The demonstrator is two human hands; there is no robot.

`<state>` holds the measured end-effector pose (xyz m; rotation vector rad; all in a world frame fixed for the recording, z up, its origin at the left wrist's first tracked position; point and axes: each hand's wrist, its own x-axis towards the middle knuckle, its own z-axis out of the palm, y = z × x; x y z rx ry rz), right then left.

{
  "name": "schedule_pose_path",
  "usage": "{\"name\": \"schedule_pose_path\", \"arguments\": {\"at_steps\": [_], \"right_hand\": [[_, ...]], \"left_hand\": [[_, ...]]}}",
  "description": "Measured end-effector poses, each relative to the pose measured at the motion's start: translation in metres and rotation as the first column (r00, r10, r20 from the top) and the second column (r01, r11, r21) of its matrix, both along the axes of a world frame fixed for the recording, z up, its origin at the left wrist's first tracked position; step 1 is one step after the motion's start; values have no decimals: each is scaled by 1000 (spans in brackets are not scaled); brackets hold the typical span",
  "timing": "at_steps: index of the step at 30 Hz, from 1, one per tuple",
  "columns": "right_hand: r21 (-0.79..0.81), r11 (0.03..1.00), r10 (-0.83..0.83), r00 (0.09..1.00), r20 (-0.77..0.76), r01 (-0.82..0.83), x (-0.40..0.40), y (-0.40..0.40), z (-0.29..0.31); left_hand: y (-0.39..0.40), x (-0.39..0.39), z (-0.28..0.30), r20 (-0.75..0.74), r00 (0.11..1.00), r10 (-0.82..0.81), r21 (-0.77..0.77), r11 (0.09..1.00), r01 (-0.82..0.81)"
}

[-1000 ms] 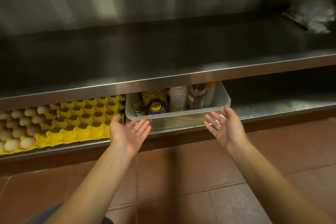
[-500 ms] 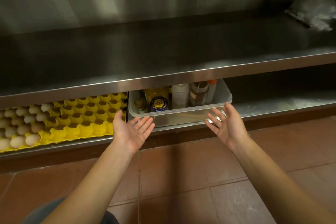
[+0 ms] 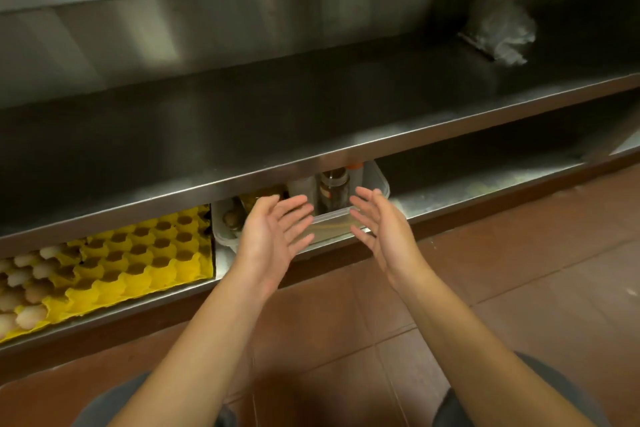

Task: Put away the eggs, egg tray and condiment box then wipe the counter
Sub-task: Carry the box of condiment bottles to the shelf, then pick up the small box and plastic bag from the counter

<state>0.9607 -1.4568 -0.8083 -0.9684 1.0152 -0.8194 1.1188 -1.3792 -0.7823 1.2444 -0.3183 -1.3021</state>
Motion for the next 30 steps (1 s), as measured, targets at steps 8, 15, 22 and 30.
{"name": "schedule_pose_path", "arguments": {"at_steps": [8, 15, 22, 30], "right_hand": [[-180, 981, -83, 996, -40, 75, -27, 5, 175], [-190, 957, -226, 974, -4, 221, -65, 30, 379], [-196, 924, -330, 944, 20, 327, -105, 47, 572], [-267, 886, -402, 915, -35, 379, -133, 87, 728]], "left_hand": [[-30, -61, 172, 560, 812, -163, -137, 949, 285], [-24, -123, 370, 607, 772, -190, -214, 896, 389], [-24, -156, 553, 583, 769, -262, -202, 870, 449], [1, -154, 700, 577, 788, -213, -241, 878, 414]]}}
